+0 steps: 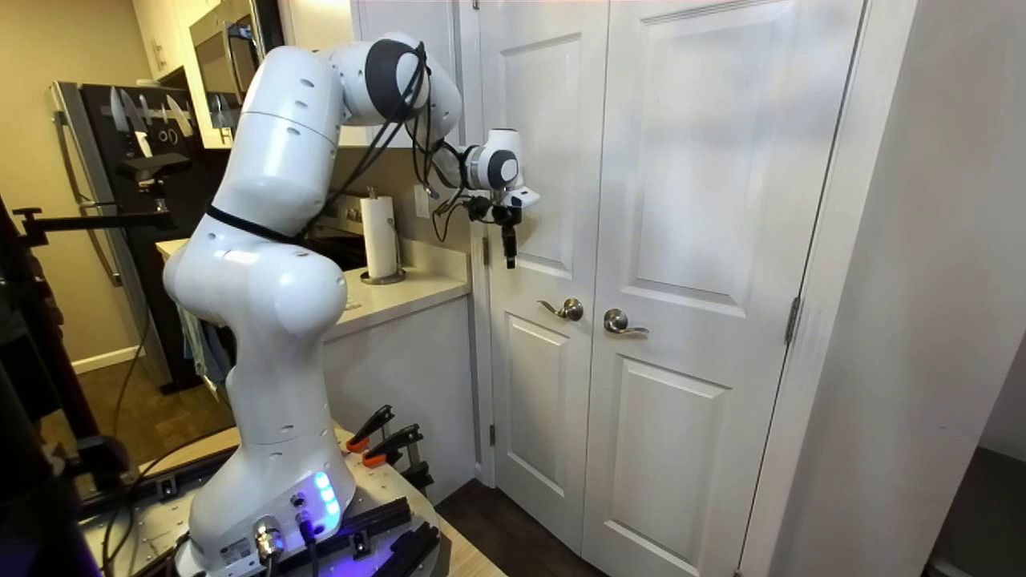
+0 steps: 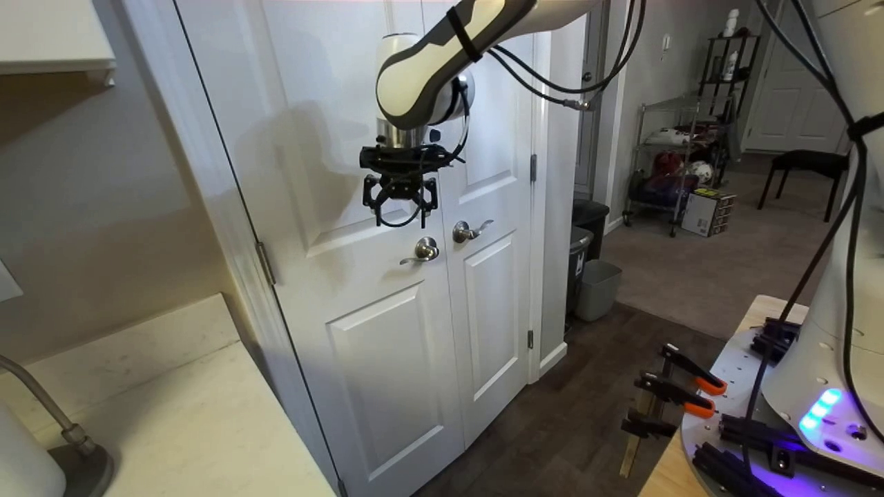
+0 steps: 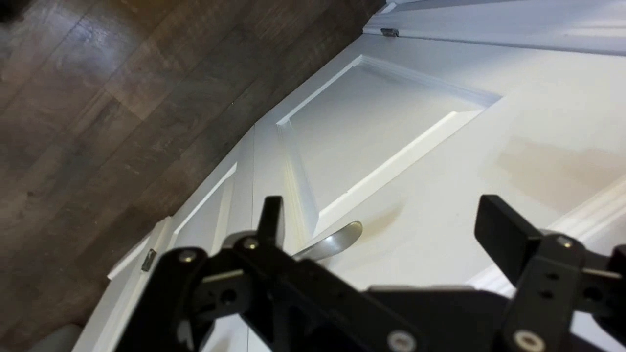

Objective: Open the door on the left

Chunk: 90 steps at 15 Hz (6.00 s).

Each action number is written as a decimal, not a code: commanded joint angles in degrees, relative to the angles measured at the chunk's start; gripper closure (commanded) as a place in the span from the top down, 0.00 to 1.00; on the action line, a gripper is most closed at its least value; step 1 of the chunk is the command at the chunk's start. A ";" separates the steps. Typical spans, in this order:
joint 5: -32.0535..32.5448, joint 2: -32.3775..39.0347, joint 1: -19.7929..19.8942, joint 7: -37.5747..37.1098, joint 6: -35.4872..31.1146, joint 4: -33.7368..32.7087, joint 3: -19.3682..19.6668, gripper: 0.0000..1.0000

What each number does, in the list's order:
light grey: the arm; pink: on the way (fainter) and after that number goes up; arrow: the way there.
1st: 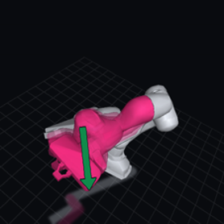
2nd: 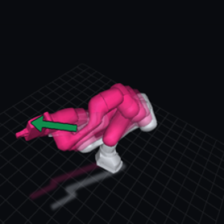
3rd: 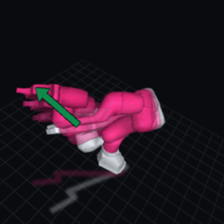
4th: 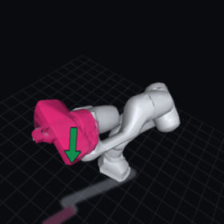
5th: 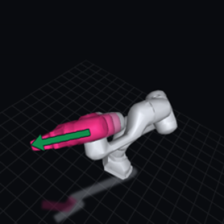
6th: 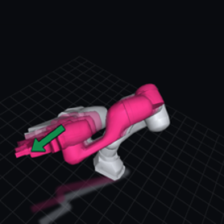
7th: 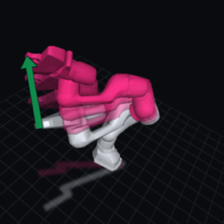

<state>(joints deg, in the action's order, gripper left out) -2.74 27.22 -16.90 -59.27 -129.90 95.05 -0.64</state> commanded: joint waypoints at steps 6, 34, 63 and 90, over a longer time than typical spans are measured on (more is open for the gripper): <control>5.52 6.49 -2.05 -14.96 -0.84 -4.48 2.42 1.00; 7.88 18.08 2.26 -5.72 -2.83 -11.73 6.43 1.00; 4.78 6.86 4.08 -7.01 -4.38 3.91 3.27 1.00; 3.60 13.74 0.84 -15.58 5.29 -14.67 5.12 1.00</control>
<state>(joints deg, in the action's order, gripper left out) -0.35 43.69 -15.40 -72.99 -125.67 80.47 4.57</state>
